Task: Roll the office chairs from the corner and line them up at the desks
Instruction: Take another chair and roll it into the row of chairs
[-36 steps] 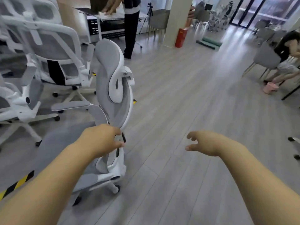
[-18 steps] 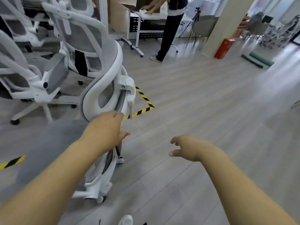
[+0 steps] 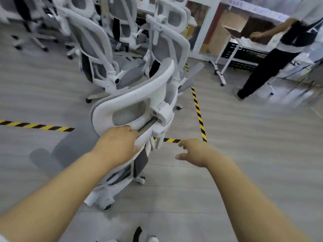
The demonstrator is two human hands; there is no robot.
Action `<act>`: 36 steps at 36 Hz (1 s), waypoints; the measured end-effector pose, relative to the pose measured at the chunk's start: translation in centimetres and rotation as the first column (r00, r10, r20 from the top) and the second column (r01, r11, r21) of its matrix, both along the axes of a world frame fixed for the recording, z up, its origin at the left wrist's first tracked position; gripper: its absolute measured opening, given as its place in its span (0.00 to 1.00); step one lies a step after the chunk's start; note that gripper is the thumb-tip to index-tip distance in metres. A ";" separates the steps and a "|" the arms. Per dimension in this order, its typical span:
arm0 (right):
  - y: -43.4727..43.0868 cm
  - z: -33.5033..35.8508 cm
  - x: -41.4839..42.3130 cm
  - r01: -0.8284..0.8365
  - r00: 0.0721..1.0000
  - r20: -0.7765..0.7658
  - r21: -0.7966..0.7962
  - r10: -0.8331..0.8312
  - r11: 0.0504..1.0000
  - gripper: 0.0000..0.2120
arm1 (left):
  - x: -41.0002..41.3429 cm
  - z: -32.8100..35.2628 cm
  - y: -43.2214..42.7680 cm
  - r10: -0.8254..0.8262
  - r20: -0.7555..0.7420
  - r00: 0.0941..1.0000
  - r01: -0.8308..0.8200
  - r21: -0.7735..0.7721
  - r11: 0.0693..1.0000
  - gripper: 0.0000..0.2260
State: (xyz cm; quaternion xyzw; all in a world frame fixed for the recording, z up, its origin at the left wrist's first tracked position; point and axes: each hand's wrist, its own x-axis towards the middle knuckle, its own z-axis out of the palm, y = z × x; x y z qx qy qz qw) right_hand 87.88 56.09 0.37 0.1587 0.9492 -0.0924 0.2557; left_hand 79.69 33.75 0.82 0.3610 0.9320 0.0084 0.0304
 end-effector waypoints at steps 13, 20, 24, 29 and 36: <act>3.1 1.3 -8.2 -0.197 0.865 -0.462 0.052 0.198 0.979 0.23 | 2.8 -0.5 -4.6 0.355 0.094 0.930 -0.366 0.175 0.914 0.15; 0.4 0.5 -9.2 -0.439 0.817 -0.454 -0.092 0.354 0.894 0.15 | 3.6 -2.1 -10.7 0.424 0.131 0.896 -0.441 0.372 0.817 0.15; -2.2 -0.2 -9.2 -0.449 0.824 -0.440 -0.122 0.357 0.885 0.16 | 2.9 -2.8 -14.3 0.430 0.143 0.891 -0.445 0.458 0.769 0.18; -7.2 -0.6 -9.6 -0.442 0.808 -0.468 -0.081 0.357 0.894 0.17 | 1.7 -3.1 -18.1 0.482 0.101 0.870 -0.468 0.475 0.746 0.23; -14.0 -1.0 -12.6 -0.389 0.819 -0.479 -0.060 0.315 0.919 0.18 | -2.2 -3.5 -24.4 0.521 0.159 0.839 -0.526 0.483 0.700 0.20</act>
